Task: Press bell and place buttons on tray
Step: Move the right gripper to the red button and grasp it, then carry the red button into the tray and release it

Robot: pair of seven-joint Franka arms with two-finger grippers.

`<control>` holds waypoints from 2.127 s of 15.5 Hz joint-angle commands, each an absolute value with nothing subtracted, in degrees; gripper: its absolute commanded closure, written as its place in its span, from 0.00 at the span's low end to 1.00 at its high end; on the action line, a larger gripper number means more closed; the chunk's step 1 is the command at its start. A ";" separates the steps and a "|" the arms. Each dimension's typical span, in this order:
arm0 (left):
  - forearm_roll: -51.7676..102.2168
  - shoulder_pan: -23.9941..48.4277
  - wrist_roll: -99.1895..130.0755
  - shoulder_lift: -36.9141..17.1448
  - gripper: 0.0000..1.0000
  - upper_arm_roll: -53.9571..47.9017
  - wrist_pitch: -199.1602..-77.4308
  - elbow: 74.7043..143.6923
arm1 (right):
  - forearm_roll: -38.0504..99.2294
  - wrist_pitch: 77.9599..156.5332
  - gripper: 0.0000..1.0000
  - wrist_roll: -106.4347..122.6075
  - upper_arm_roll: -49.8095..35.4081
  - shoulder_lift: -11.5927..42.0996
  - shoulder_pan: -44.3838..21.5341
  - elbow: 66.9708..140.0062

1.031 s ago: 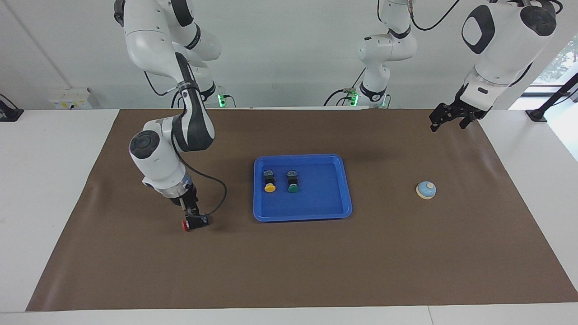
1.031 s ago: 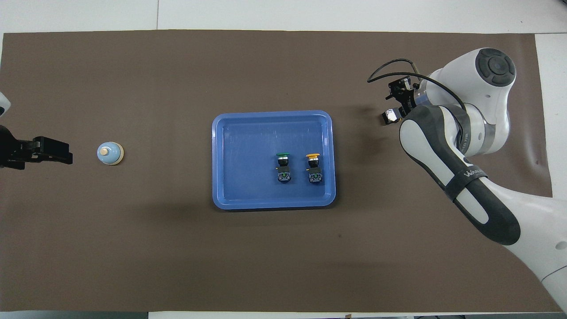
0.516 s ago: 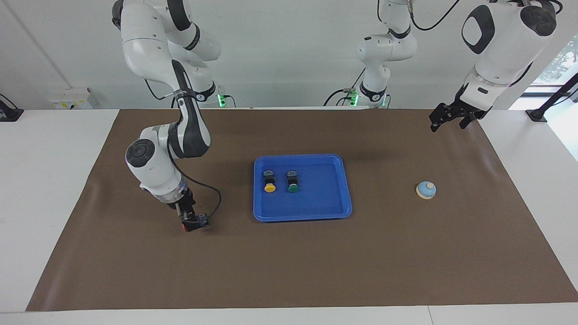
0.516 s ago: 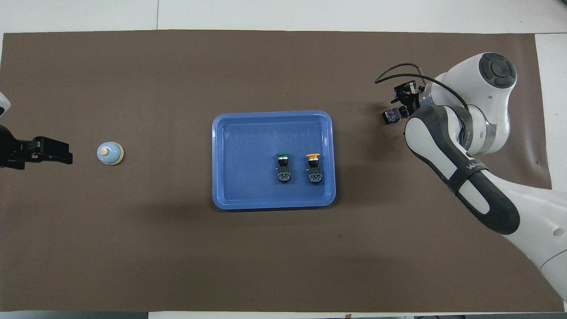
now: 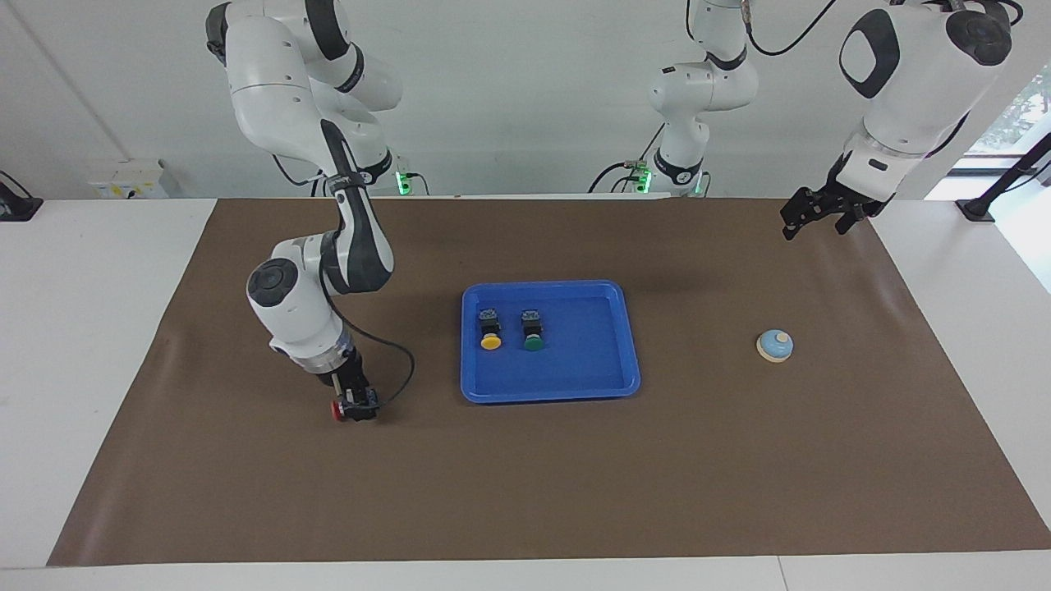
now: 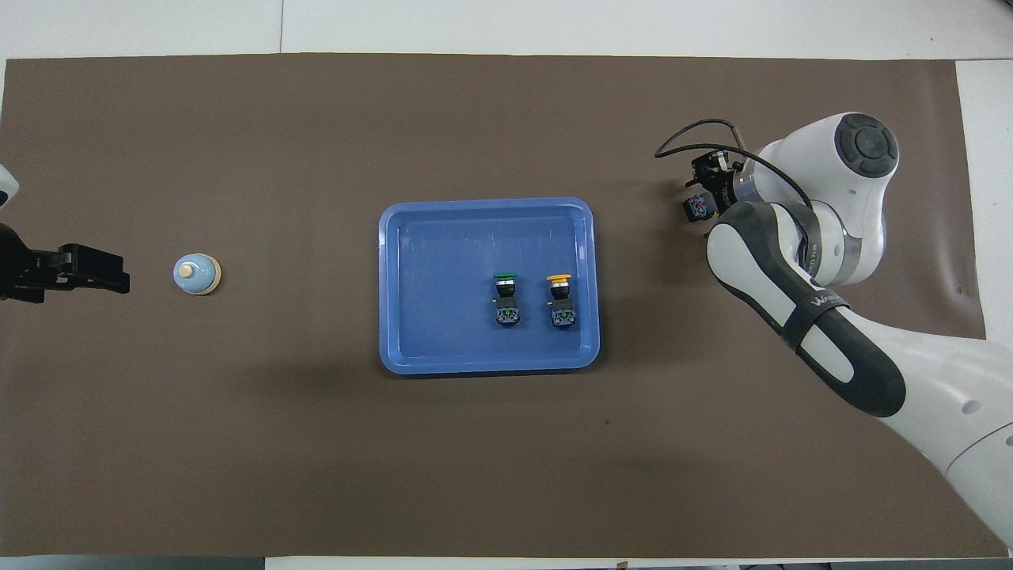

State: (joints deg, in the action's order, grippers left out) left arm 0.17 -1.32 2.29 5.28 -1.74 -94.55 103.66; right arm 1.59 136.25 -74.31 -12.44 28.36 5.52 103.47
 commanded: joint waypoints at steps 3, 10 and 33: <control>0.35 -0.79 2.46 5.71 0.00 -1.14 -94.66 103.54 | 2.55 131.85 0.99 -72.86 -14.75 28.12 3.35 100.21; 0.35 -0.79 2.46 5.71 0.00 -1.14 -94.66 103.54 | 2.73 132.37 1.00 -68.48 -18.37 28.39 -16.23 94.84; 0.35 -0.79 2.55 5.71 0.00 -1.14 -94.66 103.54 | -4.92 129.90 1.00 -35.95 -18.63 29.88 -26.28 91.49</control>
